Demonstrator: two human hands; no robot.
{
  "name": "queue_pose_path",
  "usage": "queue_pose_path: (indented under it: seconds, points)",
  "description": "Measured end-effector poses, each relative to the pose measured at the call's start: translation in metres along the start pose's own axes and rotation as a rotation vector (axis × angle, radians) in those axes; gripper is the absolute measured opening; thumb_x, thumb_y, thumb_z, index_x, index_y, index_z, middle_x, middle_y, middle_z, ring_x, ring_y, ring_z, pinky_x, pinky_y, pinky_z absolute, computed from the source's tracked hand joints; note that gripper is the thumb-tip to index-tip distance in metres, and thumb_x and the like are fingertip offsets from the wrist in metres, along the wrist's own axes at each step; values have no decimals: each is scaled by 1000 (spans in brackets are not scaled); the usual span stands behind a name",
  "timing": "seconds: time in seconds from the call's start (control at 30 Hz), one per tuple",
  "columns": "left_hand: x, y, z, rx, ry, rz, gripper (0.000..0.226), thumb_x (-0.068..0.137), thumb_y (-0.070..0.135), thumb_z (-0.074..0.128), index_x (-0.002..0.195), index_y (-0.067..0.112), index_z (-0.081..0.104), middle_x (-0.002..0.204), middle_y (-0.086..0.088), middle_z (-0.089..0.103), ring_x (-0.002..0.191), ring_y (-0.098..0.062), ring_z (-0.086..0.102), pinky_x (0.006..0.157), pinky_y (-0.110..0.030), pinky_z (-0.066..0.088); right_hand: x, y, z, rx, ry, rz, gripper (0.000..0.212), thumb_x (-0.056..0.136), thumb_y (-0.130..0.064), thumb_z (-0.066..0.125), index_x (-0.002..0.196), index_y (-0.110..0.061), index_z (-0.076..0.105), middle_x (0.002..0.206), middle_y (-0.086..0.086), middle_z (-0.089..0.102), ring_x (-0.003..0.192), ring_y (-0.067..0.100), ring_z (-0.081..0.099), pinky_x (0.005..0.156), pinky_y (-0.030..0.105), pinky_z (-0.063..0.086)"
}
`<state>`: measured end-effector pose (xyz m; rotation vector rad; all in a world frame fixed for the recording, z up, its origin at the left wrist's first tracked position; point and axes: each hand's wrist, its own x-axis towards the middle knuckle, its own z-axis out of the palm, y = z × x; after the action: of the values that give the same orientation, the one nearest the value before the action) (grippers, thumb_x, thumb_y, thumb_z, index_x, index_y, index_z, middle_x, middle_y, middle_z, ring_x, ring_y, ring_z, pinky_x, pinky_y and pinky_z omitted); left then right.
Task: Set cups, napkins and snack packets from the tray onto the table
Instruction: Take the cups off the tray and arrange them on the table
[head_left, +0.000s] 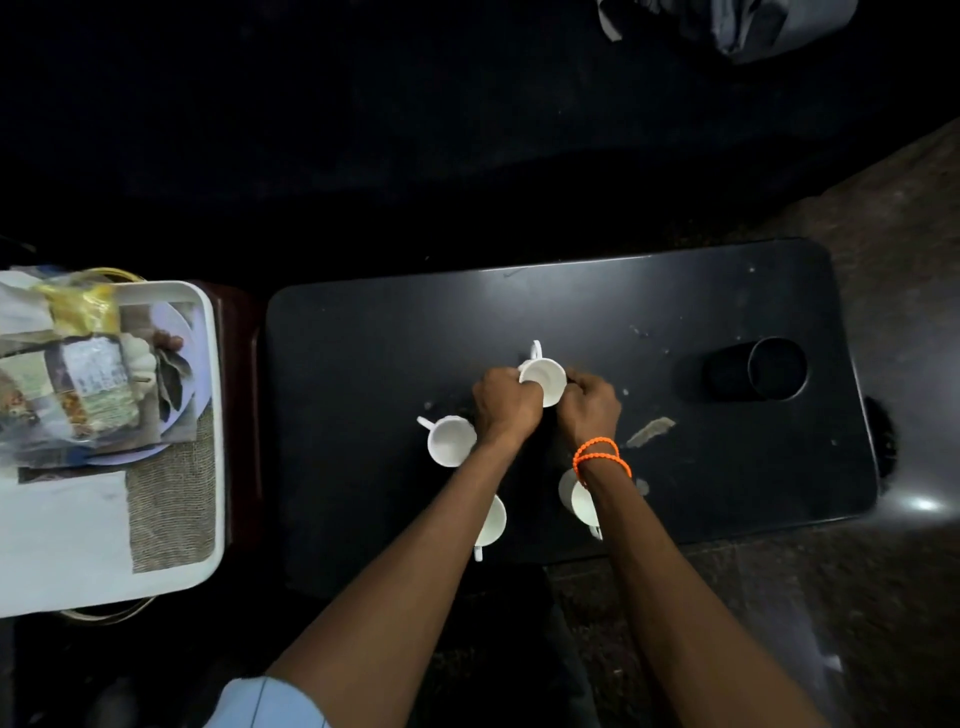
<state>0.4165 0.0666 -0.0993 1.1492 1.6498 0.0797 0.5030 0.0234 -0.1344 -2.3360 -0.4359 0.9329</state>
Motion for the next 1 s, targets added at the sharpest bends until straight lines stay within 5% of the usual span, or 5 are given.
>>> queue_pose_path:
  seconds: [0.37, 0.67, 0.83, 0.9, 1.0]
  points:
    - [0, 4, 32, 5, 9, -17, 28, 83, 7, 53, 94, -8, 74, 101, -31, 73, 98, -50, 66, 80, -49, 55, 13, 16, -15, -46, 23, 23, 37, 82, 1, 50, 98, -13, 80, 93, 9, 78, 78, 19, 60, 59, 18, 40]
    - [-1, 1, 30, 77, 22, 66, 24, 87, 11, 54, 87, -8, 69, 97, -31, 72, 97, -50, 64, 81, -47, 50, 12, 10, -19, -43, 46, 12, 30, 81, -1, 47, 86, -6, 77, 82, 13, 72, 69, 23, 58, 60, 22, 42]
    - [-18, -32, -9, 62, 338, 204, 40, 91, 15, 63, 129, 6, 69, 131, -17, 68, 124, -35, 61, 115, -49, 39, -23, -2, -16, -134, 201, -349, 39, 83, 2, 54, 118, 4, 68, 114, 23, 64, 106, 37, 56, 93, 35, 40]
    - [-27, -56, -27, -15, 472, 76, 44, 92, 21, 64, 134, 9, 65, 136, -14, 63, 127, -33, 59, 116, -51, 38, -43, -5, -5, -74, 93, -435, 39, 82, -4, 51, 117, 1, 69, 109, 18, 66, 103, 32, 60, 94, 35, 46]
    - [-31, -91, -44, -34, 418, -224, 46, 99, 34, 56, 132, 3, 63, 137, -21, 62, 130, -38, 55, 110, -48, 41, -59, -5, 18, -127, -224, -365, 41, 85, -9, 49, 121, -4, 69, 115, 15, 69, 109, 30, 63, 95, 33, 48]
